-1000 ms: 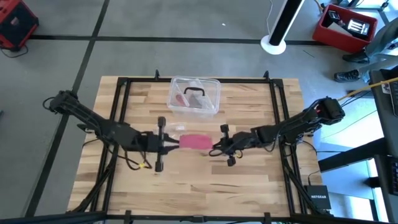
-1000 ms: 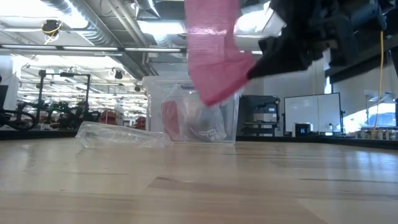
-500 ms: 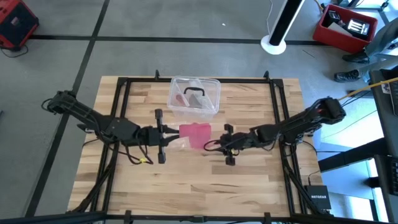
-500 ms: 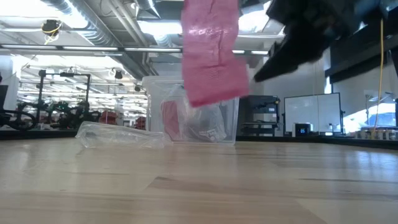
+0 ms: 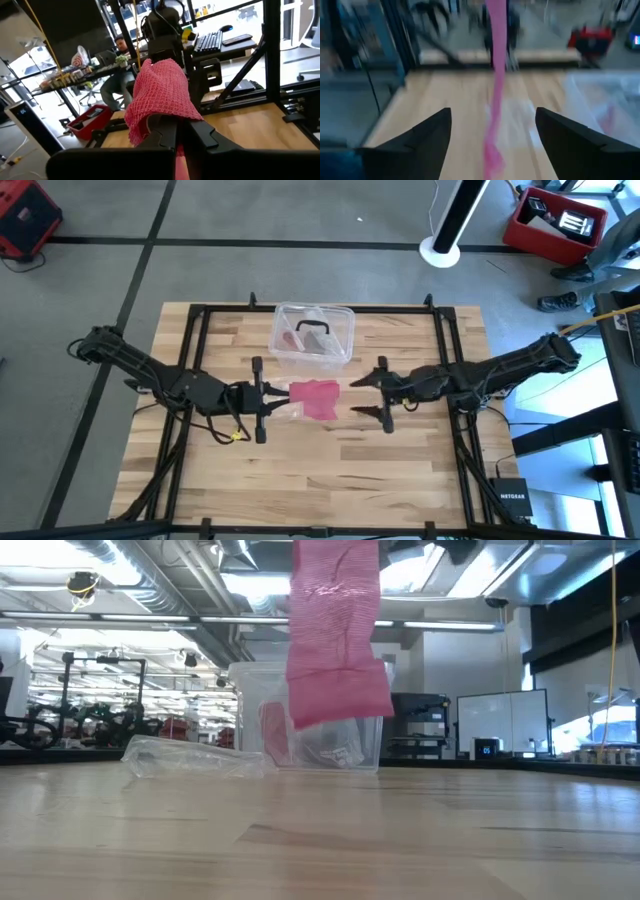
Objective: Roll bandage
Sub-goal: Roll the pink bandage
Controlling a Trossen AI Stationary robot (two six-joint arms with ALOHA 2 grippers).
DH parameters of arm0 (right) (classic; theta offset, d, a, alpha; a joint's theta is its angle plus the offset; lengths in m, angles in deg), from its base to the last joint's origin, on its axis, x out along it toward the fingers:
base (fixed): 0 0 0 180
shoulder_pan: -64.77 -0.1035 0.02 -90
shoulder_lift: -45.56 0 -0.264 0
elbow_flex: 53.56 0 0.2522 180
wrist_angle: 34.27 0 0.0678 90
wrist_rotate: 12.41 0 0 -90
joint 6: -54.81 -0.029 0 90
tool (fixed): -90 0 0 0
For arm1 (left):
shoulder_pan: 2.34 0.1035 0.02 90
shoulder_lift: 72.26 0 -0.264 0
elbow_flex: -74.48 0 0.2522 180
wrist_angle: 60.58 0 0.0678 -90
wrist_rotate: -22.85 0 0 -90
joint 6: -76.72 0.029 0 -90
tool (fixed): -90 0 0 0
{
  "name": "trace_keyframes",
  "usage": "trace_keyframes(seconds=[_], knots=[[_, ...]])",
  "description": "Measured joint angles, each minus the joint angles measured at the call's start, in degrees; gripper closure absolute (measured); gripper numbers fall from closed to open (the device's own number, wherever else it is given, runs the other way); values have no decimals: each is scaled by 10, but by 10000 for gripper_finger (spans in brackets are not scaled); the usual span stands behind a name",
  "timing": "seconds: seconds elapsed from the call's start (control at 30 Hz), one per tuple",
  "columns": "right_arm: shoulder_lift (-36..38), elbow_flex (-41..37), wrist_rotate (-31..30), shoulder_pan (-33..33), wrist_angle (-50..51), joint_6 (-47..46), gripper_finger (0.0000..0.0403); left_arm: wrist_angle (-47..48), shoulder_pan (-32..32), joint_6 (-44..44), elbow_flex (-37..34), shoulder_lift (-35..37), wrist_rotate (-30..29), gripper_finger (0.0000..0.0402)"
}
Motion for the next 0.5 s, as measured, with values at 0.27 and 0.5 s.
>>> trace_keyframes(seconds=[0.27, 0.5], knots=[[-102, 0, -29, 2, -240, 66, 135, -1, 0, -12, 0, 0, 0, 400], [-162, 35, -19, 36, -253, 108, 186, -2, -1, -35, 0, 0, 31, 400]])
